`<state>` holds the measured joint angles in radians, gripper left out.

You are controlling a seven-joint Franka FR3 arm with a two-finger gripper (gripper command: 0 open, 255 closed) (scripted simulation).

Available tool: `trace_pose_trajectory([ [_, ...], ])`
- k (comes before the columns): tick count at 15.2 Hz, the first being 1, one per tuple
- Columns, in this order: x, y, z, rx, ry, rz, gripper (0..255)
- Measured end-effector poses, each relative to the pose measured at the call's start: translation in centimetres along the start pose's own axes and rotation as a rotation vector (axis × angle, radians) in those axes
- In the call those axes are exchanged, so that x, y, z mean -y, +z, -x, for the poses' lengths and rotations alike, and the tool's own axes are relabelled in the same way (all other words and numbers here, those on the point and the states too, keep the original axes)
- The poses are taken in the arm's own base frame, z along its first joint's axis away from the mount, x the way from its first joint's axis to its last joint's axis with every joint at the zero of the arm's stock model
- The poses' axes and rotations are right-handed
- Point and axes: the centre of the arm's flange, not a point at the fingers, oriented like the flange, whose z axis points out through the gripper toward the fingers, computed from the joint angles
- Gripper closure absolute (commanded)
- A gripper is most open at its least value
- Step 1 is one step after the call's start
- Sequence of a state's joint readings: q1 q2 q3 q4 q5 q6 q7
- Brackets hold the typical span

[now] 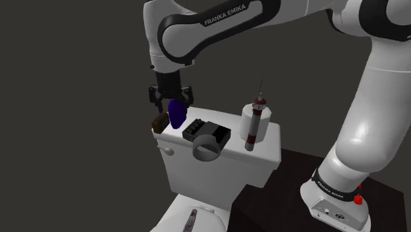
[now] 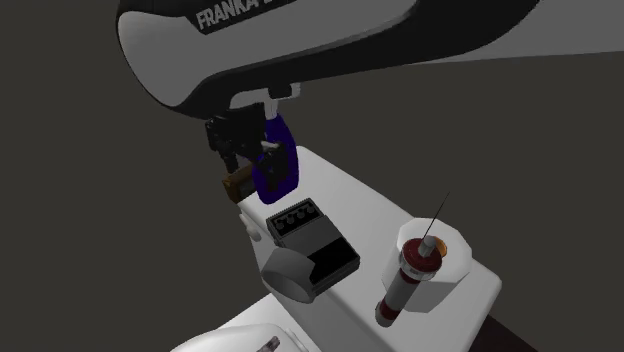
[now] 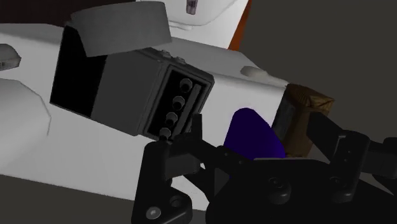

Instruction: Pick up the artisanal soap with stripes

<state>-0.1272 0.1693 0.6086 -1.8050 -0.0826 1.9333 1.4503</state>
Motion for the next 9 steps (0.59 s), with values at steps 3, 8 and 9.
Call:
trace_pose_trajectory([
  [3, 3.6, 1.8, -1.6, 0.0, 0.102, 0.013, 0],
  [8, 7.7, 4.9, -3.4, -0.001, 0.23, 0.032, 0],
  [9, 7.9, 5.5, -3.6, -0.002, 0.235, 0.032, 0],
])
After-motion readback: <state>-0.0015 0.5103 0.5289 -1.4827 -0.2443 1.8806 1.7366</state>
